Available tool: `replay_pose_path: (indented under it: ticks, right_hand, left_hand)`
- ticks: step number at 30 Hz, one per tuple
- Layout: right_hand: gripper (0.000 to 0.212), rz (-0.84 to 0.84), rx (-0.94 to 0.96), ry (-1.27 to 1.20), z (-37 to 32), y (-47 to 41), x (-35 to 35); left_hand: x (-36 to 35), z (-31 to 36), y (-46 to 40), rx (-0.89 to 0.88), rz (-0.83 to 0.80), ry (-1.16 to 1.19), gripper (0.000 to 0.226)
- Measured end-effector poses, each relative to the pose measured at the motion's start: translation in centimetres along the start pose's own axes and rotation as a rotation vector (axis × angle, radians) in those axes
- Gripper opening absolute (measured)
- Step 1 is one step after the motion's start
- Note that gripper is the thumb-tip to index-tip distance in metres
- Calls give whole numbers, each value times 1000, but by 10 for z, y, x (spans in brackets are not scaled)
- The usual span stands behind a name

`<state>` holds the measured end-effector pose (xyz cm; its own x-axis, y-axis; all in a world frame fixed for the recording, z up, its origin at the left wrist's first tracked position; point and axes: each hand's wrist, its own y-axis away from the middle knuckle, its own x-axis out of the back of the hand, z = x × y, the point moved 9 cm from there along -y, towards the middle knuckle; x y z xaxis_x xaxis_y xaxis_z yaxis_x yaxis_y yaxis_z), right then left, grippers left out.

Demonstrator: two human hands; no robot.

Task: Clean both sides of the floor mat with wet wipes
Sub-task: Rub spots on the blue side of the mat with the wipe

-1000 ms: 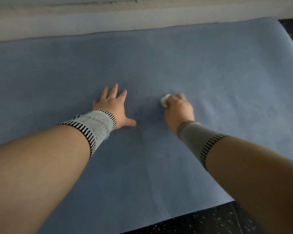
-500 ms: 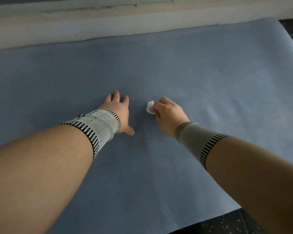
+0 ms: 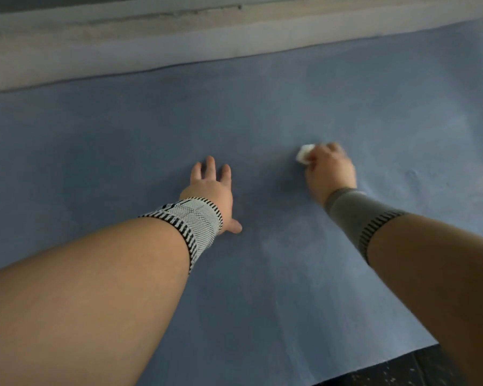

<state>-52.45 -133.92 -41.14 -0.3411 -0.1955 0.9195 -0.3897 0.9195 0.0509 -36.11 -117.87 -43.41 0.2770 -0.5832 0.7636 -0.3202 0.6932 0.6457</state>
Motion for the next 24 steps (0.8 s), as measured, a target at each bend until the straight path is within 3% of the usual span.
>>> replay_pose_path:
  ticks: [2,3,8,10,12,15,16,18,21,22,24]
  right_hand:
    - [28,34,-363,57,52,-6,13]
    - [28,27,-391,75,47,-3,10]
    - [29,-293,152,20,-83,36,-44]
    - [24,-311,213,86,-75,36,-36]
    - [22,-201,14,118,-21,13,-11]
    - [27,-27,-500,75,64,-9,18]
    - [28,-6,-505,63,59,-13,14]
    - [29,-63,-228,-17,-2,-21,-13]
    - [25,-240,366,-62,-102,7,-55]
    - [24,-222,430,-43,-107,6,-55]
    - [24,-98,241,-21,-70,-23,-36]
  left_hand:
    - [0,3,0,-1,-13,-15,131]
    - [0,4,0,-1,-22,-25,131]
    - [5,3,5,0,-58,-2,128]
    - [3,4,5,1,-85,17,127]
    - [0,5,1,16,-100,18,130]
    - [-3,7,-3,26,-92,-17,132]
    - [-3,8,-4,26,-90,-19,132]
    - [-4,6,-5,29,-80,-16,131]
    - [7,-5,-6,0,12,50,114]
    - [17,-11,-8,-3,83,95,103]
    - [35,-29,-13,34,183,156,96]
